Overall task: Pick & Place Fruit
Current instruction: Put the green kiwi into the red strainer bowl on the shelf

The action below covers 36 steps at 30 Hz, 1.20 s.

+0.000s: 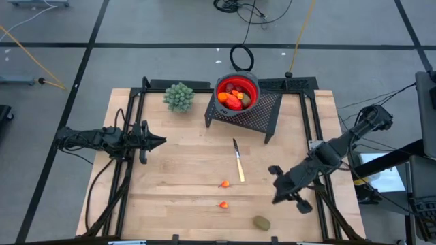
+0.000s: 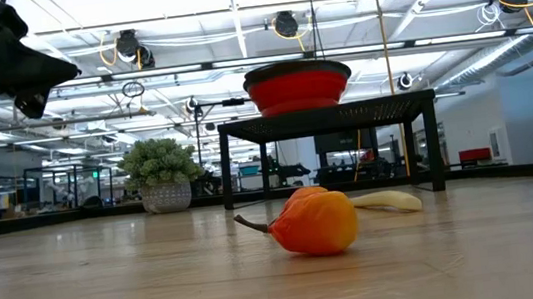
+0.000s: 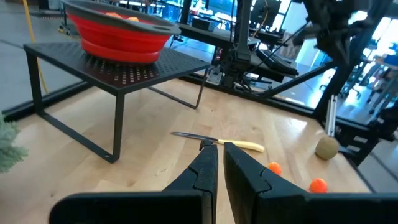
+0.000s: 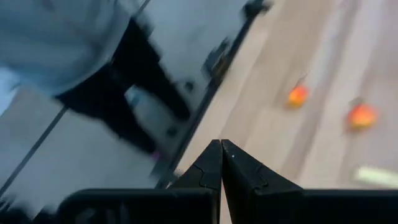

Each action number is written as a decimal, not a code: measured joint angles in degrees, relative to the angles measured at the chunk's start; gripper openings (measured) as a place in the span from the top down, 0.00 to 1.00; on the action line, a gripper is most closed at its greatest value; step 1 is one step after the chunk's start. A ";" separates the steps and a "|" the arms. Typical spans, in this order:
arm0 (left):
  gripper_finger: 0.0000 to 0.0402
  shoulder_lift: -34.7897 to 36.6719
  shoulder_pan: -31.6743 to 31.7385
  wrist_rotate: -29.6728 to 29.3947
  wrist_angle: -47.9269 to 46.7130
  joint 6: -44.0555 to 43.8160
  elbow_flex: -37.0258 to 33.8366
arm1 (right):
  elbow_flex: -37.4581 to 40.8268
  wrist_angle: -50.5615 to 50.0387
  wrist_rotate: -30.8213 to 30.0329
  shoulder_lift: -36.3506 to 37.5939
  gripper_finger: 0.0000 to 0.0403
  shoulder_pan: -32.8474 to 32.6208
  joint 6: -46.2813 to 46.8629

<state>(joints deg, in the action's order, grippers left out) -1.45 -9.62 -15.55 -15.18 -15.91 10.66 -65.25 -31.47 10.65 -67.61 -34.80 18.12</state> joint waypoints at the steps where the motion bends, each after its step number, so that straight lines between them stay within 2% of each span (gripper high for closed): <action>1: 0.94 0.00 0.00 -0.02 0.00 -0.94 0.00 | 0.00 -1.22 1.66 0.00 1.00 -0.47 -0.21; 4: 0.94 0.00 0.00 -0.01 -0.02 -2.27 0.00 | 0.00 -5.10 4.61 0.00 1.00 -1.67 -0.23; 9: 0.94 0.00 0.01 -0.02 -0.02 -2.03 0.00 | 0.00 -7.67 4.57 -0.03 1.00 -2.45 2.59; 20: 0.94 0.00 0.01 -0.01 -1.90 -1.83 0.00 | 0.00 -4.71 4.14 -7.49 1.00 -3.89 12.17; 23: 0.94 0.02 0.01 -0.11 -4.61 -0.62 0.00 | -0.05 -2.70 0.81 -10.39 1.00 -4.81 15.97; 30: 0.94 0.02 0.01 -0.22 -7.30 2.57 0.00 | -9.79 -7.91 -5.12 -20.03 1.00 -6.00 20.21; 36: 0.94 0.00 0.01 -0.24 -7.30 2.72 0.00 | -22.05 -20.02 -6.56 -30.28 1.00 -7.05 21.78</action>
<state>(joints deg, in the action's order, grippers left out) -1.45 -9.61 -15.79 -22.48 -13.19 10.66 -87.31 -51.49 4.09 -97.90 -41.85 39.90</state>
